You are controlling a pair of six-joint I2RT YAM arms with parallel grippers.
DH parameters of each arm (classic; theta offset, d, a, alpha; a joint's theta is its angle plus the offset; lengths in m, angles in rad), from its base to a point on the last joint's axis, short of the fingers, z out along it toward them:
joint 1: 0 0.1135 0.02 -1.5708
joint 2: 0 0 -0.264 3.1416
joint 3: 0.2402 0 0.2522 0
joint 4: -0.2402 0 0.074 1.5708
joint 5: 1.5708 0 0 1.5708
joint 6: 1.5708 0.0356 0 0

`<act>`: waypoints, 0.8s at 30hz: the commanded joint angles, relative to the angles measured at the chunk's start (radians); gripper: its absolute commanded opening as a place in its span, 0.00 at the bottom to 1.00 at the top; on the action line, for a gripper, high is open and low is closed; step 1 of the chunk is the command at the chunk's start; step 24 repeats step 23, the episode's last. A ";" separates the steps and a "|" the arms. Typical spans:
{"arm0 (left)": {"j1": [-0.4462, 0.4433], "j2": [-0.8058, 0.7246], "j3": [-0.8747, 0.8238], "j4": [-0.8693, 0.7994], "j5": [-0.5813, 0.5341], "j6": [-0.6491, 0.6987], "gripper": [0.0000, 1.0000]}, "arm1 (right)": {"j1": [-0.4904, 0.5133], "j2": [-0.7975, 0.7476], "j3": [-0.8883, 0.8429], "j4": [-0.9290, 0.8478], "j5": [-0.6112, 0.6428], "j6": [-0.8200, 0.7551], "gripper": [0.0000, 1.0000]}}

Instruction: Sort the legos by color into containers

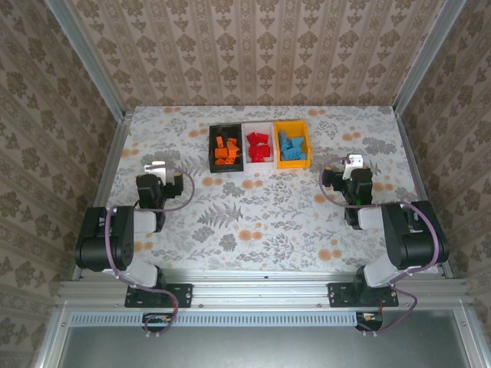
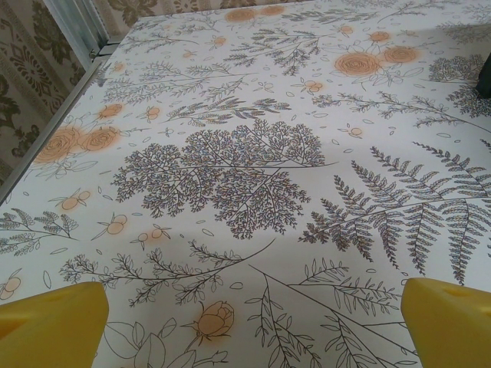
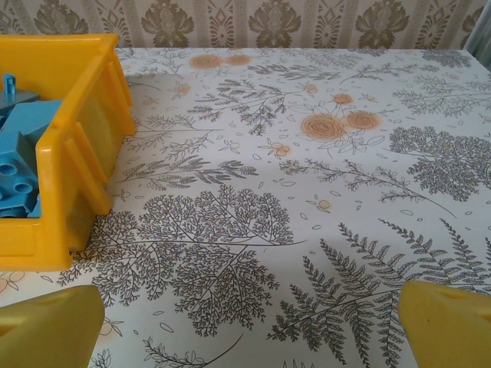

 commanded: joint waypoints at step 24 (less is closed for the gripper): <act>0.019 -0.007 0.020 0.002 0.037 0.003 1.00 | 0.006 -0.016 -0.008 -0.004 -0.015 0.019 1.00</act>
